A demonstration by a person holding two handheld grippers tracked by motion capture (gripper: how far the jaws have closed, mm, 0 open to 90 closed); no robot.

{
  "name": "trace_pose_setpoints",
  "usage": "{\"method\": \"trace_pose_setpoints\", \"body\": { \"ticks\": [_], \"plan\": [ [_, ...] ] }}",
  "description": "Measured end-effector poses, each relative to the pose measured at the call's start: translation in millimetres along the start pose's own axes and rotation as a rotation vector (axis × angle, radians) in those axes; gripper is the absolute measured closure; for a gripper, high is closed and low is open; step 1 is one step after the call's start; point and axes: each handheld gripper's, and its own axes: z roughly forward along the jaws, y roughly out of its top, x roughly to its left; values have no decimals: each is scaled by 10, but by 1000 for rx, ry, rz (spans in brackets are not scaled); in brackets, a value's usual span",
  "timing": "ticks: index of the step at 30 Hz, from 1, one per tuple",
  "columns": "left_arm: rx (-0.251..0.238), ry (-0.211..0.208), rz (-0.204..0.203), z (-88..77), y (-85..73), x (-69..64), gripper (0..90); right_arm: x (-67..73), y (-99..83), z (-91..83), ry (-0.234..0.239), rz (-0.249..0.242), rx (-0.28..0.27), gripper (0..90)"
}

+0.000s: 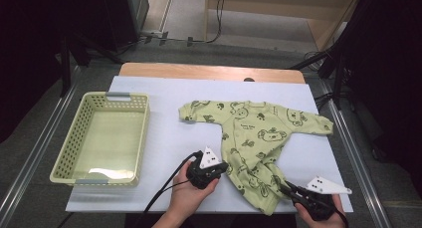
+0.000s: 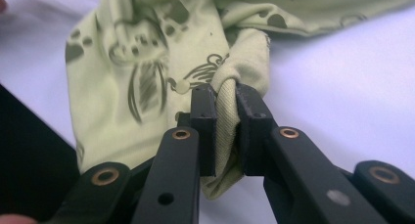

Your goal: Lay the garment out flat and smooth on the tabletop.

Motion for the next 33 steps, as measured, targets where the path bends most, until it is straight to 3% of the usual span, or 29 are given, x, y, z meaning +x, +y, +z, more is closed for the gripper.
{"method": "trace_pose_setpoints", "body": {
  "ticks": [2, 6, 8, 11, 15, 18, 22, 26, 29, 33],
  "plan": [
    [12, 9, 20, 7, -11, -58, 703, -16, -77, -66, -18, 5, 2, 783],
    [9, -8, 36, 21, -23, -135, 538, -143, -224, -205, -96, 39, 7, 778],
    [8, -26, 33, 33, -22, -162, 503, -220, -262, -244, -112, 67, 2, 745],
    [24, -33, 46, 79, -26, -209, 460, -291, -252, -254, -103, 87, -28, 577],
    [47, -11, 59, 186, -43, -268, 424, -231, -169, -205, -77, 54, -69, 476],
    [74, 29, 91, 249, -34, -315, 426, -208, -138, -114, -76, 44, -56, 420],
    [101, 35, 128, 281, -26, -340, 623, -236, -143, 16, -90, 45, 3, 420],
    [110, 15, 121, 265, -17, -295, 863, -225, -164, 75, -59, 45, 36, 610],
    [104, 2, 111, 235, -9, -256, 900, -188, -158, 62, -42, 45, 47, 736],
    [82, -1, 97, 151, 26, -174, 900, -137, -162, 26, -15, 37, 29, 770]
  ]
}}
